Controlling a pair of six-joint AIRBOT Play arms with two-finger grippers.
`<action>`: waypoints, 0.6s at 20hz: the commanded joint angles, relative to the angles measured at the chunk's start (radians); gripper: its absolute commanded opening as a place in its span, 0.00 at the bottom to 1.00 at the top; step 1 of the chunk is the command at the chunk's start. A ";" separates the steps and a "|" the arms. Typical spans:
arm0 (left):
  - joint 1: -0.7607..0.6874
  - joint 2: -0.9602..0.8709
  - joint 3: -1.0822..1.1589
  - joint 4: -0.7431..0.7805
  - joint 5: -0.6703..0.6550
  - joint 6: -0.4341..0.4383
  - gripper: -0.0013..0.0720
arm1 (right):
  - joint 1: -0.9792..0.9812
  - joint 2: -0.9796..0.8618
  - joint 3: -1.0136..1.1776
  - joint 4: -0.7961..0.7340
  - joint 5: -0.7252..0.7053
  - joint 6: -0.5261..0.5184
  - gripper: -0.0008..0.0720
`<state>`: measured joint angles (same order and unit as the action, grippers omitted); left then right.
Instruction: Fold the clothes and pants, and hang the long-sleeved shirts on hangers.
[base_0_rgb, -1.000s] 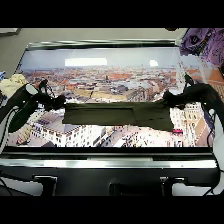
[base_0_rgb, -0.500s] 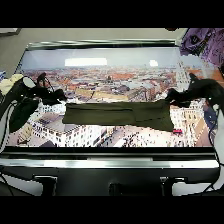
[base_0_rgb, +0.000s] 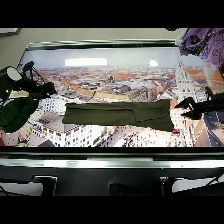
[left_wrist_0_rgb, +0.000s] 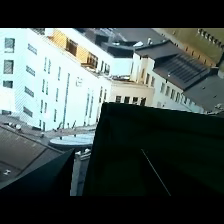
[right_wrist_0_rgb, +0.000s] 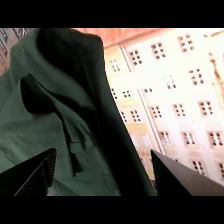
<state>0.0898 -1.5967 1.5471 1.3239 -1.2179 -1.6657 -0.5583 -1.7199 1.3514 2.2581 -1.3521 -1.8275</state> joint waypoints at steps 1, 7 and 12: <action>-0.004 0.009 0.002 0.013 -0.005 -0.012 0.66 | 0.000 -0.081 -0.012 0.080 -0.021 -0.078 0.93; -0.004 0.009 0.002 0.013 -0.005 -0.039 0.66 | 0.079 -0.168 -0.012 0.134 -0.009 -0.096 0.90; -0.026 0.006 0.002 0.012 0.013 -0.046 0.66 | 0.188 -0.149 -0.011 0.136 -0.007 -0.095 0.06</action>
<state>0.0769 -1.5894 1.5486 1.3365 -1.2201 -1.7058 -0.4187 -1.8774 1.3384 2.3722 -1.3502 -1.9217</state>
